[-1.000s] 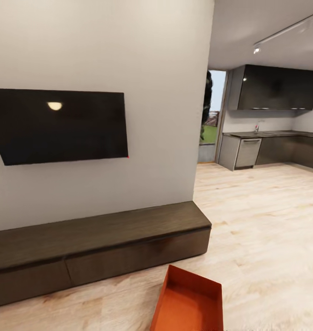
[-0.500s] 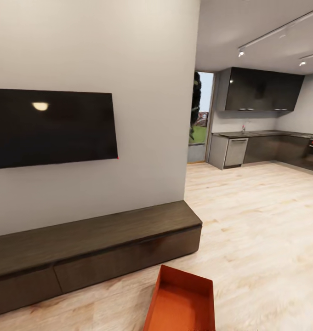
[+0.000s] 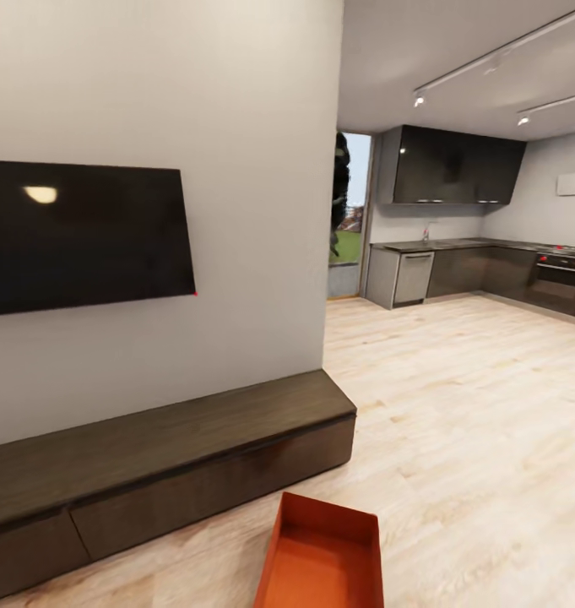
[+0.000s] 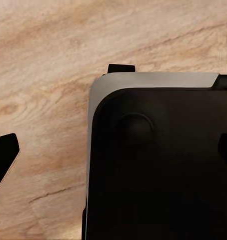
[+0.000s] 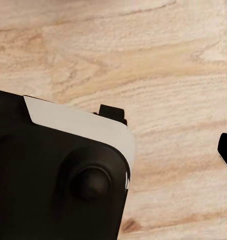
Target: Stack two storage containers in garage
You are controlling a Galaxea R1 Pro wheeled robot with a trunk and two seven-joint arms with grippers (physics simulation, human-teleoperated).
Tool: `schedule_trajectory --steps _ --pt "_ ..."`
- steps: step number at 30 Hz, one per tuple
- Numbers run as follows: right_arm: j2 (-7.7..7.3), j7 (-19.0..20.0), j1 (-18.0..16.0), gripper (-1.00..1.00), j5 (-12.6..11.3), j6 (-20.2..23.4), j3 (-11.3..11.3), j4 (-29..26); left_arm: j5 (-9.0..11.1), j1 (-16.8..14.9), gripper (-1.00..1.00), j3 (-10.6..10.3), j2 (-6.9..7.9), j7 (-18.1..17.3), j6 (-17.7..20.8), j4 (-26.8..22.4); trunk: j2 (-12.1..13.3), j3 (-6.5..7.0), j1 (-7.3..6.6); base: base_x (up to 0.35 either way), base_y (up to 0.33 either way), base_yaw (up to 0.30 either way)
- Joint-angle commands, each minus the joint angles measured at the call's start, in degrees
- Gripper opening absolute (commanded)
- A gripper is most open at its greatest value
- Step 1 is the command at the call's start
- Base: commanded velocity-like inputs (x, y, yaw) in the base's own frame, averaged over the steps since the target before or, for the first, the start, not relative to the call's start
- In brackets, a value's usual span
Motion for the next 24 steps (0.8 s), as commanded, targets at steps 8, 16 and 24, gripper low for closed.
schedule_trajectory --steps 8,16,24 --pt "0.03 0.1 -0.1 1.0 -0.5 -0.3 0.5 0.2 0.3 0.0 1.0 0.0 -0.01 0.1 -0.1 0.0 0.0 -0.05 0.03 0.308 0.089 -0.002" --pt "0.18 0.1 -0.1 1.0 -0.5 -0.2 0.5 0.2 0.2 0.0 1.0 0.0 -0.01 0.1 -0.1 0.0 0.0 -0.05 0.03 0.084 0.021 -0.118" --pt "0.12 0.1 -0.1 1.0 -0.5 -0.2 0.5 0.2 0.2 0.0 1.0 0.0 -0.01 0.1 -0.1 0.0 0.0 -0.05 0.03 0.002 0.001 -0.236"
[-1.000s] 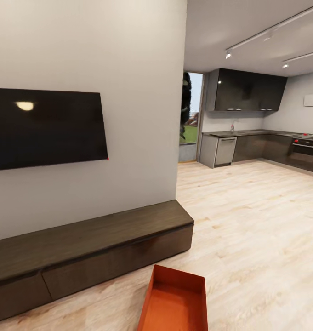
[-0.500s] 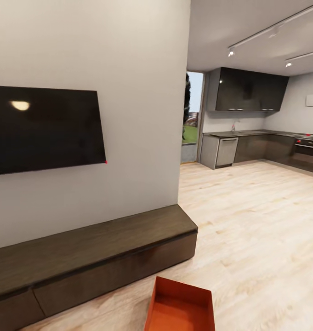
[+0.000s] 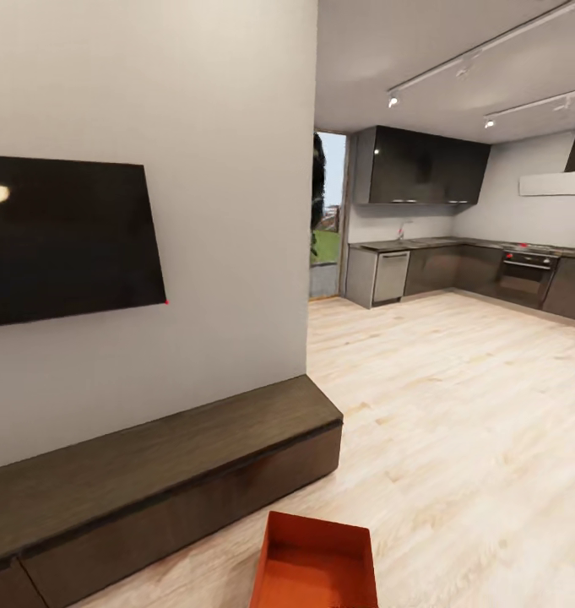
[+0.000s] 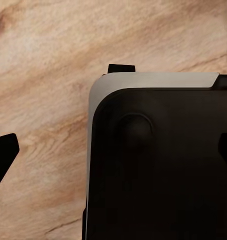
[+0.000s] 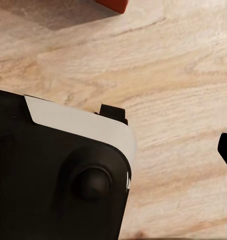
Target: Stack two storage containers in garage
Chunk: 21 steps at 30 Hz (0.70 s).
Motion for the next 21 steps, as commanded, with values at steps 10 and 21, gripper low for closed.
schedule_trajectory --steps 10,21 --pt "0.0 0.1 -0.1 1.0 -0.5 -0.2 0.5 0.2 0.3 0.0 1.0 0.0 0.0 0.0 -0.2 0.0 0.0 -0.06 0.0 0.0 0.0 -0.241" --pt "-0.01 0.1 -0.1 1.0 -0.5 -0.1 0.5 0.2 0.4 0.0 1.0 0.0 0.0 0.0 -0.2 0.0 0.0 -0.06 0.0 0.0 0.0 -0.168"
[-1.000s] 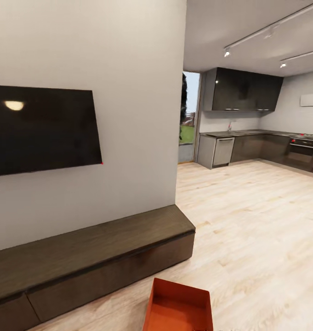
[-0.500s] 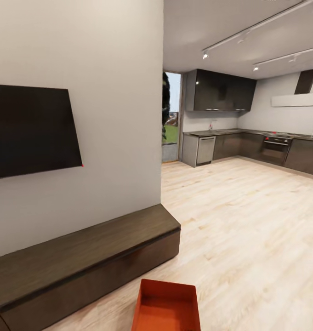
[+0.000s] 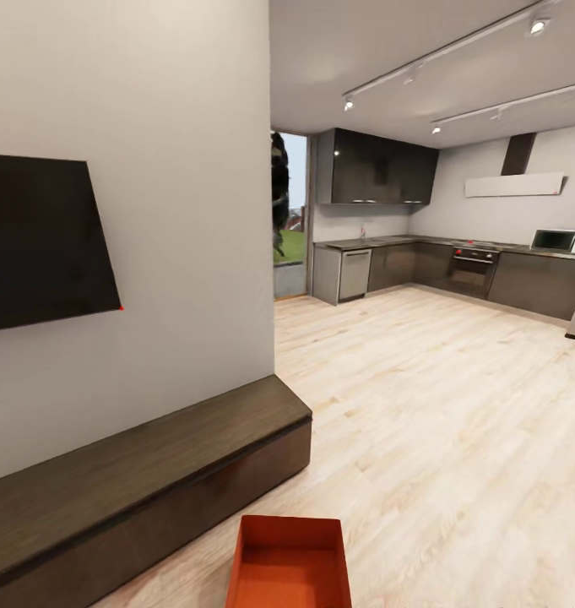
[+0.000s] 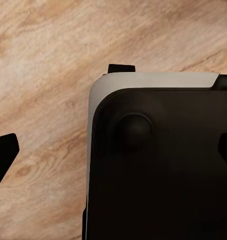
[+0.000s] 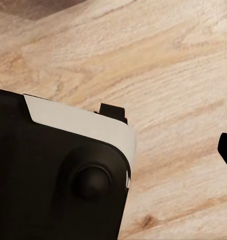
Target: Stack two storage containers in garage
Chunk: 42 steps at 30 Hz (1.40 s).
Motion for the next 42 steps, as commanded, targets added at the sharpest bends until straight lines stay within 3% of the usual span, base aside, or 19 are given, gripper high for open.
schedule_trajectory --steps 1,42 --pt "0.04 0.1 -0.1 1.0 -0.5 -0.3 0.5 0.2 0.3 0.0 1.0 0.0 0.0 0.0 -0.1 0.0 0.0 -0.06 0.0 0.0 0.0 -0.022" --pt "-0.01 0.0 -0.1 1.0 -0.2 -0.6 0.6 0.2 0.3 0.0 1.0 0.0 -0.09 0.0 -0.1 0.0 0.0 -0.06 0.0 0.0 0.0 -0.001"
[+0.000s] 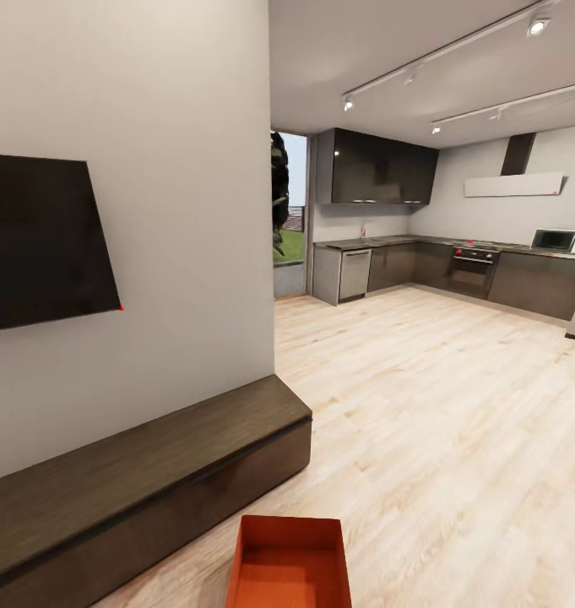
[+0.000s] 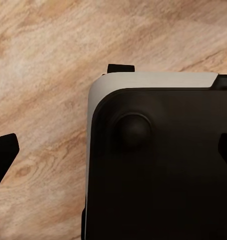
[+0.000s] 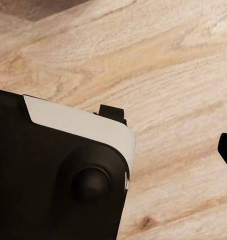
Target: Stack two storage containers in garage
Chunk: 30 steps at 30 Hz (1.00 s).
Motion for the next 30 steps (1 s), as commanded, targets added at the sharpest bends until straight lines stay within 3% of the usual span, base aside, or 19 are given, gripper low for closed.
schedule_trajectory --steps 1,20,30 --pt "0.06 0.0 -0.1 1.0 -0.5 -0.3 0.5 0.2 0.3 0.0 1.0 0.0 0.01 0.0 -0.1 0.0 0.0 -0.05 0.0 0.0 0.0 0.0" --pt "0.22 -0.5 -0.1 1.0 -0.7 0.2 0.6 -2.1 0.1 0.0 1.0 -0.1 0.02 0.3 0.2 -3.0 0.0 -0.07 0.0 0.0 0.0 0.0" --pt "0.19 -0.5 -0.1 1.0 -0.9 0.2 0.4 -2.0 -0.1 0.0 1.0 -0.3 -0.27 0.2 0.0 -2.8 0.0 -0.81 0.0 0.0 0.0 0.0"
